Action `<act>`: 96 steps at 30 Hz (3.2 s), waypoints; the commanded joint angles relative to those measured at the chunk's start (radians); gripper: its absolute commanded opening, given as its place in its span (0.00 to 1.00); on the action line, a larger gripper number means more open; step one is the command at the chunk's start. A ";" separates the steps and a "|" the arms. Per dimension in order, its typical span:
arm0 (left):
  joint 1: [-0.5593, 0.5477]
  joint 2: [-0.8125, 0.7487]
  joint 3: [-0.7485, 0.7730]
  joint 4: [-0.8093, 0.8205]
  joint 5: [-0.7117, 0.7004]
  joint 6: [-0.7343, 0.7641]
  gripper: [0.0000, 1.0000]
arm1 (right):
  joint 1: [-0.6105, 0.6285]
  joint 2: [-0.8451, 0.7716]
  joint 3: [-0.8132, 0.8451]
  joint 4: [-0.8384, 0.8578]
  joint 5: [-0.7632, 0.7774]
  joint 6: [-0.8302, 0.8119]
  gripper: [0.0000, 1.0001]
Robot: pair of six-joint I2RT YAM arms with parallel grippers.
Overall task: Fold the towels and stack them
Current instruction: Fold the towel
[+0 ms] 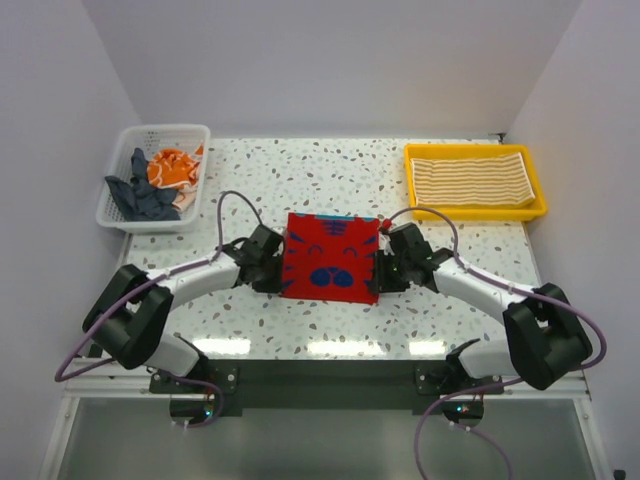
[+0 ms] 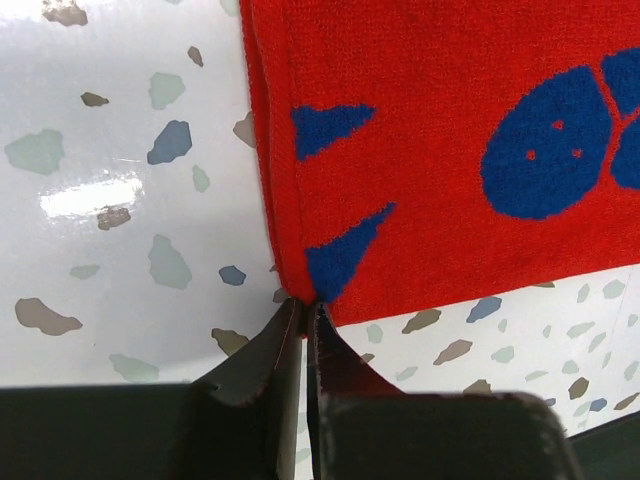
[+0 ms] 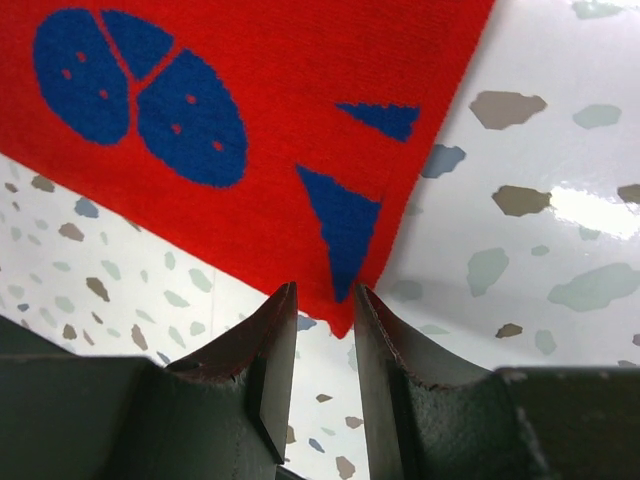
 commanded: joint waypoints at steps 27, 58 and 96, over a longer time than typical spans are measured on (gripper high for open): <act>0.086 -0.273 -0.361 0.139 0.115 -0.258 0.00 | 0.012 0.033 -0.120 0.126 -0.024 0.126 0.21; 0.141 -0.014 0.251 0.071 -0.036 0.033 0.55 | -0.039 0.364 0.518 0.087 0.100 -0.056 0.22; 0.244 0.578 0.866 -0.191 0.296 0.989 0.96 | -0.220 0.865 1.218 -0.598 -0.192 -0.908 0.45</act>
